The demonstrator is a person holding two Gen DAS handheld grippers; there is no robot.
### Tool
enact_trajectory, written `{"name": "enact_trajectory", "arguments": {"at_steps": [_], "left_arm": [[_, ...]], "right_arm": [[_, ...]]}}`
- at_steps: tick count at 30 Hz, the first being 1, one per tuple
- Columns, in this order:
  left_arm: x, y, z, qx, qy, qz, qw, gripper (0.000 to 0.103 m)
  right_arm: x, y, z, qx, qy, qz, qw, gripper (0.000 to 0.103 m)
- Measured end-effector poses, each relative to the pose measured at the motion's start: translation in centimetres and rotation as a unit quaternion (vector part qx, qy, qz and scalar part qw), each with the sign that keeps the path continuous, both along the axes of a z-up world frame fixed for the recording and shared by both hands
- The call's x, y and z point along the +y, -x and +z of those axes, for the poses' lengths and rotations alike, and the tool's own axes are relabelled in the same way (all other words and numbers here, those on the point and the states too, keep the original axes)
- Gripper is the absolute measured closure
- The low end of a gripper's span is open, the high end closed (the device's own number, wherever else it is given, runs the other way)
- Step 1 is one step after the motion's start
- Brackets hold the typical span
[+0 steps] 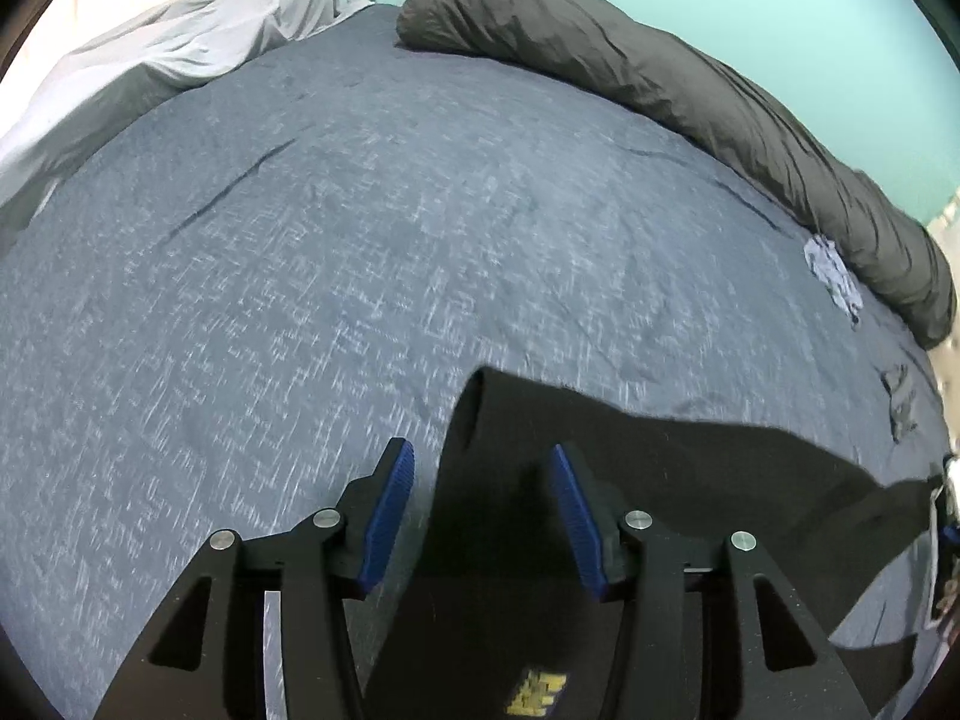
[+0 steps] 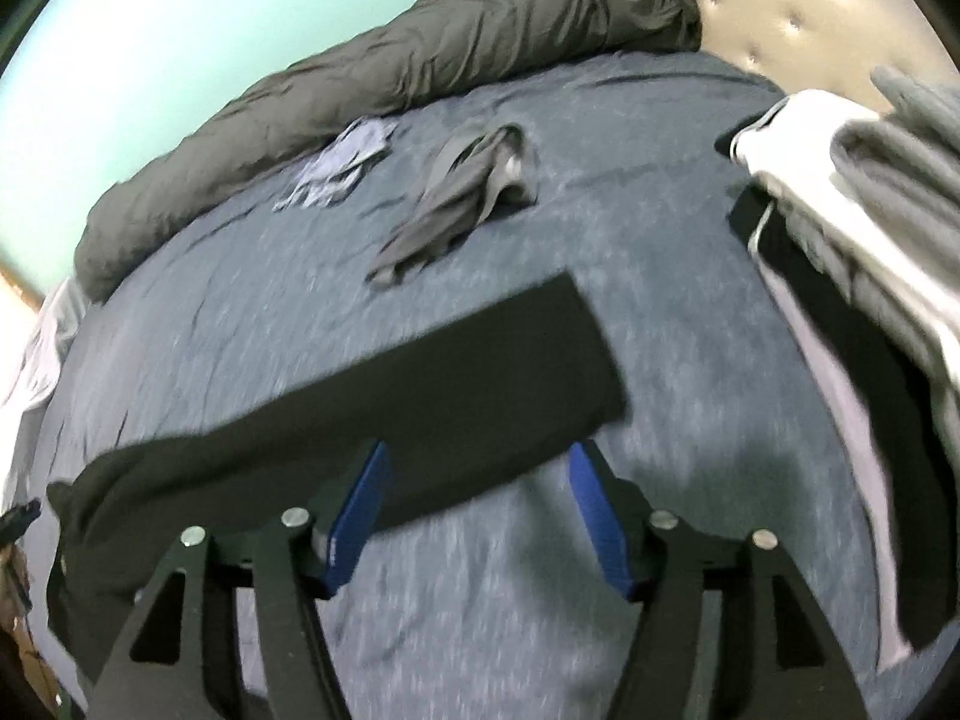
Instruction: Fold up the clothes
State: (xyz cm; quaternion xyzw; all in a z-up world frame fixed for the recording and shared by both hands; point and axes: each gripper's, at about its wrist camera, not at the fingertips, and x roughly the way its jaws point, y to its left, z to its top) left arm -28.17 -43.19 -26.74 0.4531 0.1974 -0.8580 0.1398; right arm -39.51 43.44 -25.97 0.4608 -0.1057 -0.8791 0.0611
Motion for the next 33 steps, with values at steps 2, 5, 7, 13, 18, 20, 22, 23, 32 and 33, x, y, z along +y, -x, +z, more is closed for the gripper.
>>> {"name": "enact_trajectory", "arguments": {"at_steps": [2,5,7,13,18,20,22,23,32,33], "left_arm": [[-0.5,0.5,-0.3,-0.001,-0.007,0.007,1.0000,0.051],[-0.9,1.2,-0.7,-0.003,-0.002,0.011,0.9999,0.050],[-1.2,1.2,-0.6,0.002,0.010,0.023,0.9997,0.050],[-2.0,1.8,-1.7,-0.008,-0.001,0.024,0.9997,0.050],[-2.0,2.4,-2.3,-0.012,-0.008,0.022,0.9996,0.050],[-1.7,2.7,-2.6,-0.012,-0.010,0.017,0.9997,0.050],[-1.2,2.9,-2.8,-0.012,-0.009,0.010,0.9998,0.050],[-1.0,2.9,-2.8,-0.011,-0.009,0.008,0.9999,0.050],[0.2,3.8,-2.5,-0.009,0.010,-0.008,0.9999,0.095],[0.3,3.8,-2.4,-0.011,0.017,-0.005,0.9998,0.097]], "right_arm": [[0.4,1.6,-0.2,-0.002,-0.006,-0.006,1.000,0.037],[1.0,4.3,-0.8,-0.006,-0.019,-0.017,1.000,0.037],[1.3,5.6,-1.2,-0.007,-0.025,-0.018,1.000,0.037],[2.3,8.6,-3.1,-0.023,-0.042,-0.022,0.999,0.037],[2.4,9.5,-4.5,-0.032,-0.037,-0.010,0.999,0.037],[1.9,9.6,-5.0,-0.037,-0.042,0.002,0.998,0.037],[1.4,9.6,-5.5,-0.040,-0.046,0.015,0.998,0.042],[1.2,9.6,-5.7,-0.039,-0.048,0.020,0.998,0.051],[0.1,9.0,-5.4,-0.011,-0.055,0.046,0.997,0.096],[0.1,9.1,-5.3,-0.007,-0.057,0.047,0.997,0.096]]}}
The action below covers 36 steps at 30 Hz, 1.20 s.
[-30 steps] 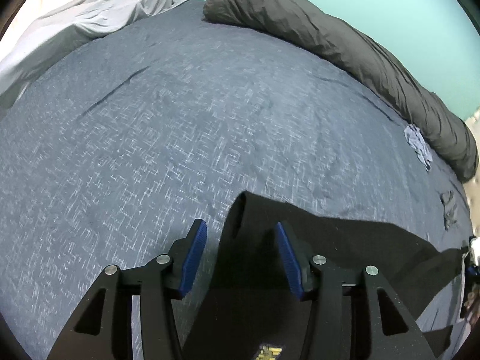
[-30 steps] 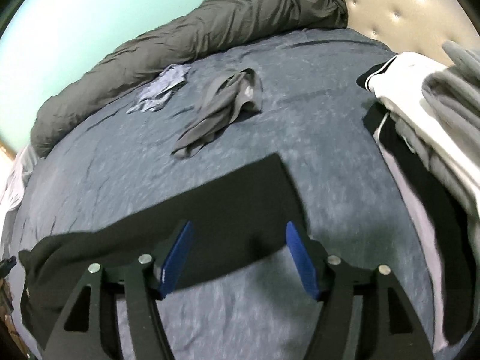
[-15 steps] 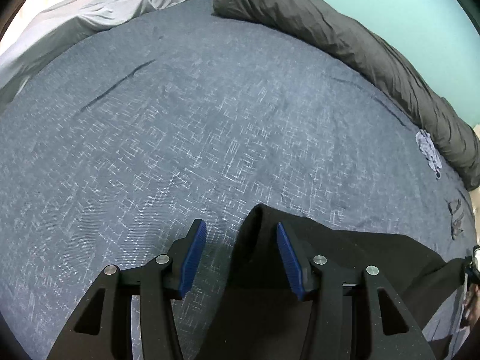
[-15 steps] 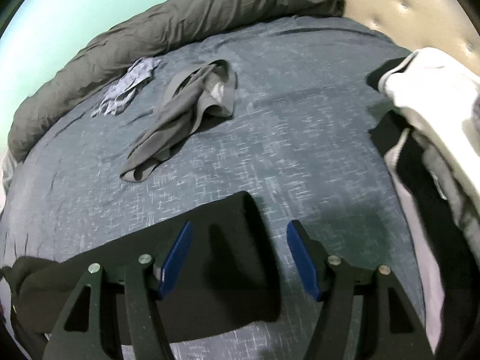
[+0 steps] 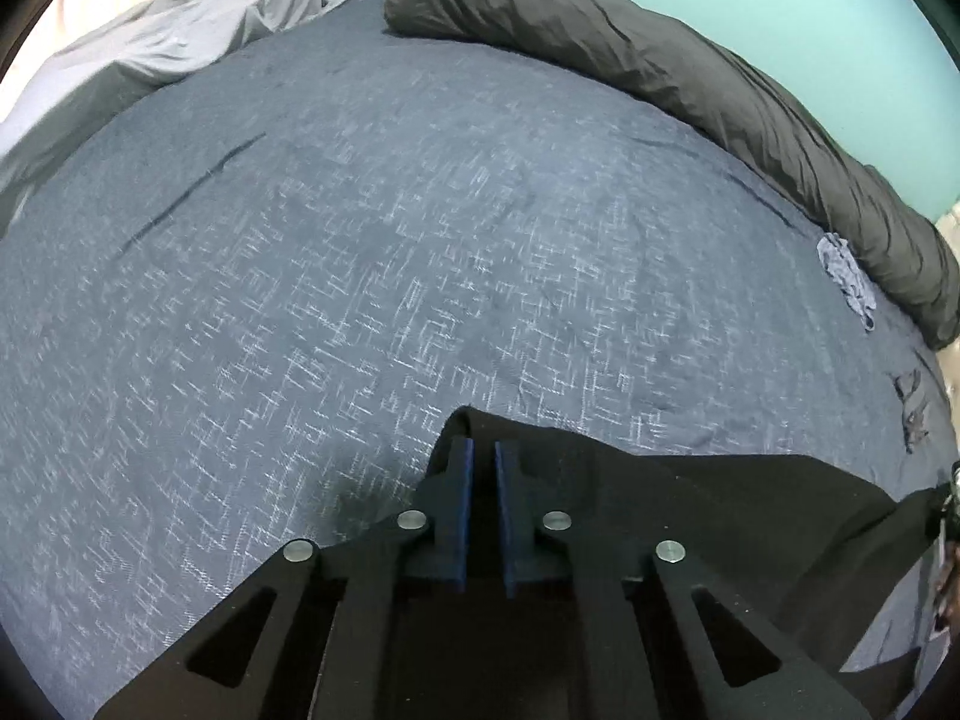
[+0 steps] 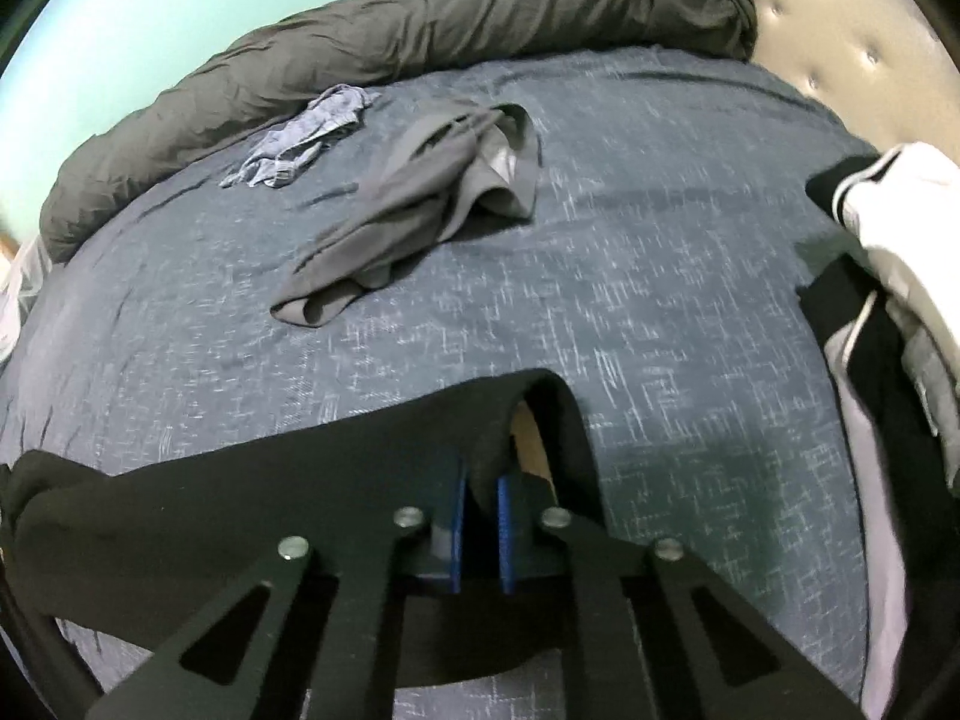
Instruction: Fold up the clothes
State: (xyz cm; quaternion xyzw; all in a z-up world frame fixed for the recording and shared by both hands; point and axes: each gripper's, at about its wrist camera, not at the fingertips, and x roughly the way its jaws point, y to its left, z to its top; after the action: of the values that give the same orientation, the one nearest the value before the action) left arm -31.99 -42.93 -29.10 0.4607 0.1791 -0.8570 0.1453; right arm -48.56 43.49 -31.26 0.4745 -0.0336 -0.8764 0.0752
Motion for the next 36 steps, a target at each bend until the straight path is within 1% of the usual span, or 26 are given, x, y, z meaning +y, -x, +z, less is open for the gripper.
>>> {"name": "enact_trajectory", "arguments": {"at_steps": [5,8,11,14,16,19,21,22,25,28,29,30,33,34,36], "left_arm": [[-0.2,-0.2,1.0,0.002,0.026,0.017,0.9995,0.099],[-0.6,-0.4,2.1,0.016,0.044,0.031,0.9984,0.101],[-1.7,-0.5,3.2,0.035,0.034,0.054,0.9973,0.102],[-1.8,0.0,4.3,0.044,0.038,0.055,0.9968,0.102],[-1.8,0.2,4.6,0.046,0.041,0.057,0.9965,0.102],[-2.5,0.2,4.5,0.049,0.035,0.069,0.9958,0.102],[-2.8,0.5,3.7,0.038,0.024,0.074,0.9963,0.102],[-2.7,0.9,3.3,0.029,0.026,0.075,0.9964,0.102],[-2.3,1.8,2.0,0.017,0.026,0.069,0.9971,0.102],[-2.1,2.6,1.1,0.008,0.036,0.065,0.9972,0.102],[-2.3,2.6,1.0,0.008,0.034,0.067,0.9971,0.102],[-2.4,2.7,1.1,0.013,0.034,0.070,0.9969,0.102],[-2.7,3.0,0.8,0.011,0.028,0.075,0.9967,0.102],[-2.7,3.1,0.7,0.010,0.027,0.076,0.9967,0.102],[-2.6,3.2,-0.1,0.002,0.016,0.073,0.9972,0.102]], "right_arm": [[0.6,0.2,1.1,0.023,0.004,-0.007,1.000,0.097],[1.3,0.3,2.0,0.044,0.009,-0.019,0.999,0.097],[1.8,0.3,2.8,0.061,0.014,-0.032,0.998,0.097],[2.4,0.5,3.7,0.077,0.016,-0.045,0.996,0.097],[3.0,0.3,4.5,0.097,0.021,-0.057,0.993,0.098],[4.1,-0.1,5.5,0.117,0.035,-0.071,0.990,0.098],[4.6,0.0,5.8,0.118,0.035,-0.072,0.990,0.098],[4.7,0.2,5.7,0.112,0.034,-0.071,0.991,0.098],[4.2,1.1,3.8,0.062,0.009,-0.058,0.996,0.098],[3.4,1.3,2.1,0.047,-0.008,-0.051,0.998,0.097],[3.3,1.5,1.7,0.042,-0.014,-0.053,0.998,0.097],[3.3,1.6,1.5,0.042,-0.016,-0.057,0.997,0.097],[3.3,1.5,2.4,0.070,-0.017,-0.056,0.996,0.097],[3.3,1.6,2.4,0.072,-0.019,-0.056,0.996,0.097],[3.3,2.3,1.8,0.052,-0.025,-0.055,0.997,0.096]]}}
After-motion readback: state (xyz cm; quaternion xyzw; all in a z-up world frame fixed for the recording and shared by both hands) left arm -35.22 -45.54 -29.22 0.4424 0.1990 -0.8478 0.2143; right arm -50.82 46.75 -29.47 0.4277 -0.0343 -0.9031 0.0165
